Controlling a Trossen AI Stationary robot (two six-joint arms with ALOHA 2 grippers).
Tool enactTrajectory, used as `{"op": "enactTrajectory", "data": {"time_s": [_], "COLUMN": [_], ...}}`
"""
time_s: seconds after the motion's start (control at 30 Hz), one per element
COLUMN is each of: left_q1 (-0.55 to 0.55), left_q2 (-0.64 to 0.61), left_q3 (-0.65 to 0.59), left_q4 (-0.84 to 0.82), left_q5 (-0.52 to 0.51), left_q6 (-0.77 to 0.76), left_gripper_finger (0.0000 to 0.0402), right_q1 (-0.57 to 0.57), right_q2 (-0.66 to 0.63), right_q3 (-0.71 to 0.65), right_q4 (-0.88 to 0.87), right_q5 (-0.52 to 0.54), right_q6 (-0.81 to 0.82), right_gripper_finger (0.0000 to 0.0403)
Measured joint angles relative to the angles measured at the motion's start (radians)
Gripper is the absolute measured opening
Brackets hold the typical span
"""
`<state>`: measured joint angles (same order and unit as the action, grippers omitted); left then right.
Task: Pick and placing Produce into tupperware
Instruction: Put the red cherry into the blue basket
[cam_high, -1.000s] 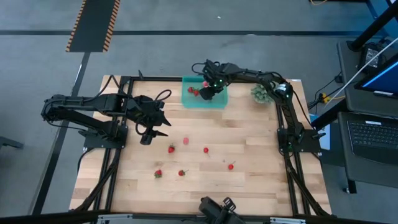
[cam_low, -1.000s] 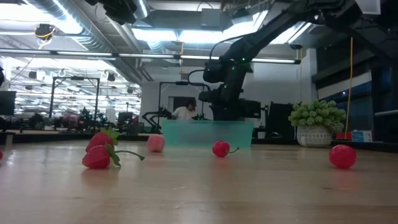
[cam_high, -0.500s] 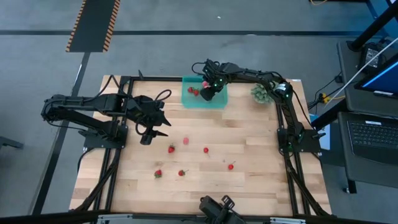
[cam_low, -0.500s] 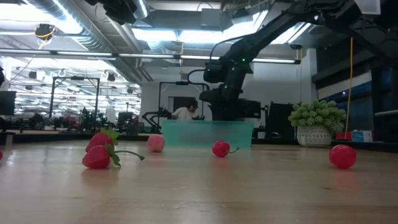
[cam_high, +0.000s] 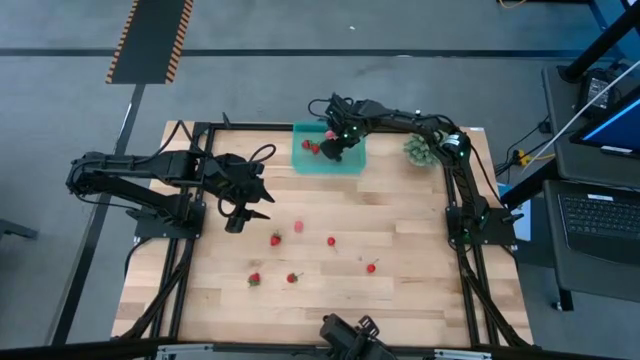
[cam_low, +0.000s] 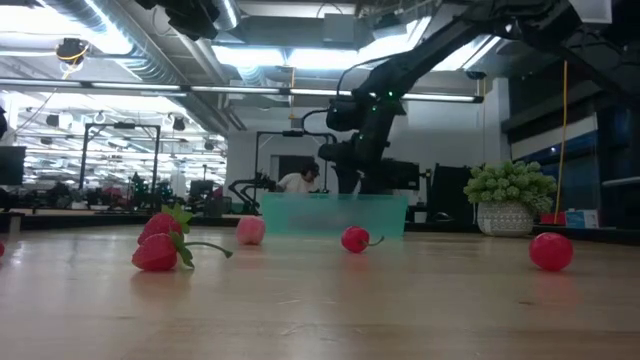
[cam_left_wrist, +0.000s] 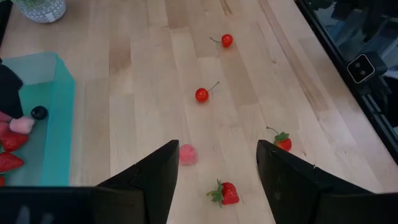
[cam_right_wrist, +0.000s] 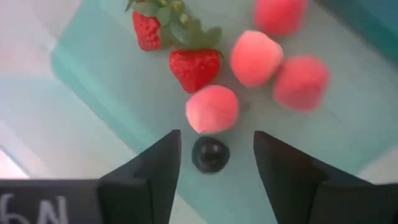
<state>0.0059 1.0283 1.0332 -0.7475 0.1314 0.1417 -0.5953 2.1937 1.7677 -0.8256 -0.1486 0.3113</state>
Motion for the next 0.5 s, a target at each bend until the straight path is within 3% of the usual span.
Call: {"op": "enactTrajectory", "data": {"time_s": [0.23, 0.5], "left_q1": [0.000, 0.000], "left_q2": [0.000, 0.000], "left_q3": [0.000, 0.000], "left_q4": [0.000, 0.000], "left_q5": [0.000, 0.000], "left_q6": [-0.006, -0.007], "left_gripper_finger": [0.0208, 0.0208], "right_q1": [0.007, 0.085], "right_q2": [0.000, -0.002], "right_q3": [0.182, 0.474], "right_q4": [-0.187, -0.545], "right_q5": [-0.004, 0.000], "right_q6": [0.054, 0.022], "right_gripper_finger": [0.0204, 0.0204]}}
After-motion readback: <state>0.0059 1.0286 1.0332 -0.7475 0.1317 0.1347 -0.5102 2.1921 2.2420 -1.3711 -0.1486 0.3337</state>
